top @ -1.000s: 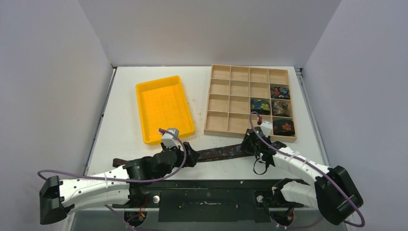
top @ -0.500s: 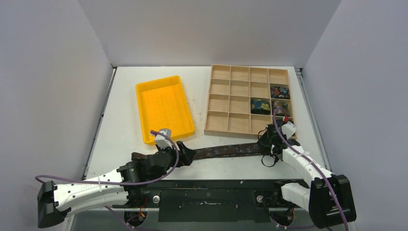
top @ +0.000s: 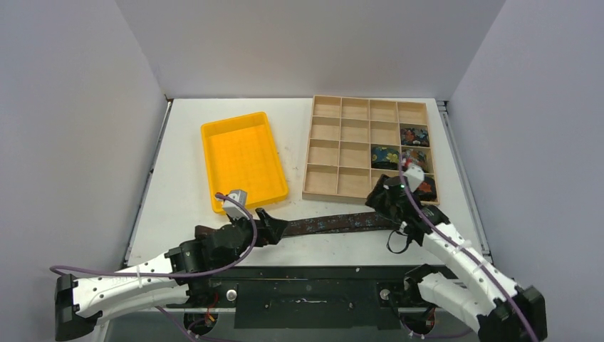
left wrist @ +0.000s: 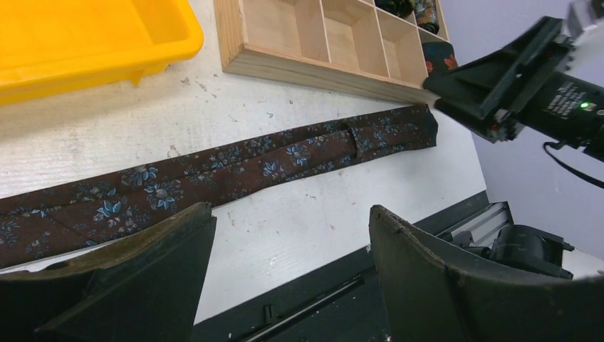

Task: Roll the ties
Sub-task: Flatten out the tie at the center of the board.

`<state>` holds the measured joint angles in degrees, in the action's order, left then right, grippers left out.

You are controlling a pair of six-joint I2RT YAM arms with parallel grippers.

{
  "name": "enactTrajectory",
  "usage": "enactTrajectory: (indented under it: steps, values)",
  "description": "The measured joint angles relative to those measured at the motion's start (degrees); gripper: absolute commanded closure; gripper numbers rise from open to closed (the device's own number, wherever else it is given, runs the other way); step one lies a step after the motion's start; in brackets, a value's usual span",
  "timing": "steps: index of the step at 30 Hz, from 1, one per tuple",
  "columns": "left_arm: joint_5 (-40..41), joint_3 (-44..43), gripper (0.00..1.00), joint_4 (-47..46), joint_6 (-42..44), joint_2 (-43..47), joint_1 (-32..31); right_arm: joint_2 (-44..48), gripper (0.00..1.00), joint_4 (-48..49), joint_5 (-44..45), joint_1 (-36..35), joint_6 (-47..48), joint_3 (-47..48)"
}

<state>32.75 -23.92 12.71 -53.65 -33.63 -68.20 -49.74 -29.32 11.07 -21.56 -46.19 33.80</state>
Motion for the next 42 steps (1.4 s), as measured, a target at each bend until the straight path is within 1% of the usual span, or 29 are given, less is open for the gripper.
enactTrajectory:
  steps: [3, 4, 5, 7, 9, 12, 14, 17, 21, 23, 26, 28, 29, 30, 32, 34, 37, 39, 42]
  values:
    - [0.0, 0.0, 0.23, 0.3, -0.1, 0.3, 0.0, -8.2, 0.46, 2.4, 1.8, -11.1, 0.2, 2.2]
    - [0.0, 0.0, 0.23, 0.7, -0.2, 0.1, 0.0, -13.0, 0.47, 2.9, 2.9, -15.2, 0.2, 3.6]
    - [0.0, 0.0, 0.23, 1.1, -0.4, -0.1, 0.0, -16.9, 0.47, 3.4, 3.3, -17.7, 0.4, 4.6]
    - [-0.1, 0.0, 0.23, 1.7, -0.9, -0.4, 0.0, -22.9, 0.48, 4.0, 4.6, -19.9, 0.6, 6.0]
    - [-0.1, 0.0, 0.23, 2.1, -1.5, -0.9, 0.0, -27.7, 0.48, 4.4, 6.0, -19.9, 0.5, 6.6]
    - [-0.4, 0.0, 0.24, 2.2, -2.3, -1.3, -0.1, -31.4, 0.42, 4.5, 6.4, -17.0, 0.1, 6.0]
    - [-0.5, 0.0, 0.24, 2.2, -2.7, -1.7, -0.1, -30.6, 0.38, 5.3, 6.3, -14.4, -0.3, 4.0]
    - [-0.5, 0.0, 0.24, 2.5, -3.0, -2.2, -0.1, -25.4, 0.35, 6.1, 6.2, -11.3, -1.1, -0.4]
    - [-0.5, 0.0, 0.24, 2.6, -3.1, -2.2, -0.1, -19.3, 0.36, 3.5, 5.6, -8.7, -3.2, -3.8]
    - [-0.5, 0.0, 0.23, 2.7, -3.1, -2.2, -0.1, -17.0, 0.37, 0.7, 5.9, -7.5, -4.4, -3.9]
    - [-0.5, 0.0, 0.24, 3.8, -3.1, -1.8, -0.1, -10.0, 0.40, -2.8, 6.6, -6.9, -3.9, -3.7]
    - [-0.2, 0.0, 0.23, 5.2, -3.1, -1.0, -0.1, -4.2, 0.41, -3.2, 6.2, -8.5, -2.2, -2.2]
    - [0.1, 0.0, 0.23, 5.9, -3.1, -0.3, -0.1, -2.7, 0.41, -2.8, 6.1, -10.1, -1.6, -1.4]
    - [0.4, 0.0, 0.23, 6.7, -3.1, 0.5, -0.1, -1.5, 0.41, -1.7, 6.1, -12.8, -0.9, -0.4]
    - [1.6, -0.3, 0.23, 8.9, -2.9, 2.4, -0.1, -2.1, 0.42, 1.2, 6.1, -20.2, 0.5, 2.3]
    - [3.2, -1.3, 0.23, 11.5, -2.7, 4.2, -0.1, -7.3, 0.43, 3.9, 6.6, -27.1, 1.9, 5.7]
    - [5.5, -3.5, 0.23, 15.1, -2.6, 6.9, -0.1, -20.5, 0.46, 7.7, 7.1, -34.1, 3.7, 10.6]
    - [6.9, -4.8, 0.23, 17.2, -2.7, 8.6, -0.1, -30.0, 0.47, 9.9, 7.1, -36.5, 4.6, 11.5]
    - [7.8, -5.3, 0.23, 19.2, -3.0, 9.9, -0.1, -37.2, 0.48, 9.7, 7.1, -37.1, 5.0, 10.0]
